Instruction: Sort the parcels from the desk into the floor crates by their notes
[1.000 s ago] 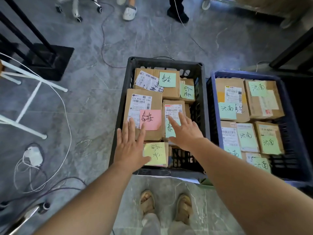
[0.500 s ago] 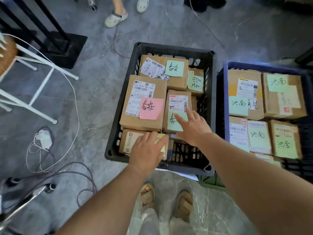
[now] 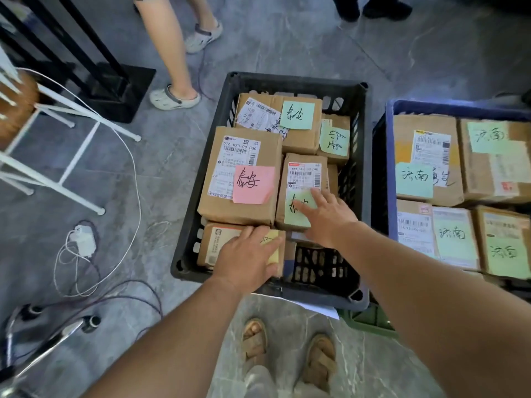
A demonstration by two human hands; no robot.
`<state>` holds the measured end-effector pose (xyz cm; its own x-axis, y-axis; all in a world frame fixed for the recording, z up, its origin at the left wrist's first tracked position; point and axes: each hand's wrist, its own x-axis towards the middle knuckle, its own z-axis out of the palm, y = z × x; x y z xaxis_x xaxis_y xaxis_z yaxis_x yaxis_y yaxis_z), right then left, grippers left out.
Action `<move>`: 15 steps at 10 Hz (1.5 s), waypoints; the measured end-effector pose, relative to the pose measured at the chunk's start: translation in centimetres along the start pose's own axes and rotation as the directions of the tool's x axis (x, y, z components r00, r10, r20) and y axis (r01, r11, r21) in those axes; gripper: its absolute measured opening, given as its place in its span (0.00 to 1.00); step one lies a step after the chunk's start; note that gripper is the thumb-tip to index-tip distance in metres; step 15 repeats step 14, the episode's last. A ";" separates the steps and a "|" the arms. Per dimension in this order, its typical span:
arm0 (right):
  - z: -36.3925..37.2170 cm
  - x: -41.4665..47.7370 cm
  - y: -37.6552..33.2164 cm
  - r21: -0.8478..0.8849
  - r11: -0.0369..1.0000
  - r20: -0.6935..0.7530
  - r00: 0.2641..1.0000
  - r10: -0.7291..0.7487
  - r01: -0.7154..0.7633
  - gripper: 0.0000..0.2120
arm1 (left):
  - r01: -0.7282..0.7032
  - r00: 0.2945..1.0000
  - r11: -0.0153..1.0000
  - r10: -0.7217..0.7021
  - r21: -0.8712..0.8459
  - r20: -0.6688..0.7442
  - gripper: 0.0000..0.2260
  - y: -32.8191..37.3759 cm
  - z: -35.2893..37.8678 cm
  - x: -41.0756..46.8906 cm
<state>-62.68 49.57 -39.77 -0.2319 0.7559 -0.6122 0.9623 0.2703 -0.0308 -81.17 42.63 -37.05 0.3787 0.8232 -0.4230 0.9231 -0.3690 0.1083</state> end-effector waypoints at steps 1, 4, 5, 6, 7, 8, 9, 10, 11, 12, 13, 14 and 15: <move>-2.6 -1.2 1.3 0.013 1.000 -0.060 0.998 0.007 -0.006 0.36 | -0.047 0.988 0.999 0.045 -0.007 -0.145 0.20 0.1 -2.3 -0.5; -9.2 -0.5 5.4 0.108 0.987 -0.216 0.966 0.141 -0.120 0.29 | -0.091 0.903 0.990 0.038 -0.104 -0.428 0.18 -2.7 -12.4 7.8; -10.2 1.1 6.1 0.163 0.973 -0.213 0.958 0.193 -0.160 0.28 | 0.073 0.973 0.996 -0.082 -0.050 -0.217 0.27 -4.2 -14.3 12.5; -10.4 3.3 6.8 0.220 0.952 -0.149 0.957 0.250 -0.215 0.29 | 0.114 0.990 0.993 -0.116 -0.038 -0.082 0.29 -5.4 -14.8 16.8; -10.1 6.3 7.2 0.178 0.947 -0.178 0.937 0.300 -0.269 0.28 | 0.127 0.992 0.991 -0.128 -0.031 -0.004 0.31 -6.2 -14.3 20.3; -10.1 9.4 6.6 0.140 0.946 -0.260 0.911 0.319 -0.292 0.27 | 0.149 0.989 0.989 -0.148 -0.019 0.019 0.37 -7.5 -13.6 23.6; -9.0 12.3 6.0 0.227 0.940 -0.182 0.937 0.299 -0.256 0.28 | 0.170 0.982 0.985 -0.169 -0.009 0.081 0.42 -7.7 -13.0 26.0; -8.1 13.7 5.9 0.341 0.903 -0.046 0.955 0.293 -0.260 0.34 | 0.190 0.974 0.982 -0.186 -0.017 0.126 0.41 -7.4 -12.3 27.0; -8.2 13.7 5.5 0.328 0.907 0.011 0.961 0.275 -0.263 0.36 | 0.191 0.974 0.982 -0.188 -0.014 0.126 0.42 -7.8 -11.5 27.2; -9.2 13.2 5.1 0.279 0.935 0.028 0.975 0.222 -0.221 0.40 | 0.207 0.964 0.977 -0.196 -0.041 0.182 0.42 -8.3 -12.1 26.8; -10.4 11.4 5.5 0.351 0.899 -0.036 0.956 0.293 -0.262 0.32 | 0.183 0.974 0.977 -0.165 -0.112 0.158 0.41 -7.8 -13.9 25.5; -11.6 7.6 5.7 0.329 0.910 -0.152 0.937 0.314 -0.252 0.27 | 0.087 0.996 0.994 -0.086 -0.072 0.026 0.36 -5.9 -15.0 22.6; -11.6 7.6 5.7 0.329 0.910 -0.152 0.937 0.314 -0.252 0.27 | 0.087 0.996 0.994 -0.086 -0.072 0.026 0.36 -5.9 -15.0 22.6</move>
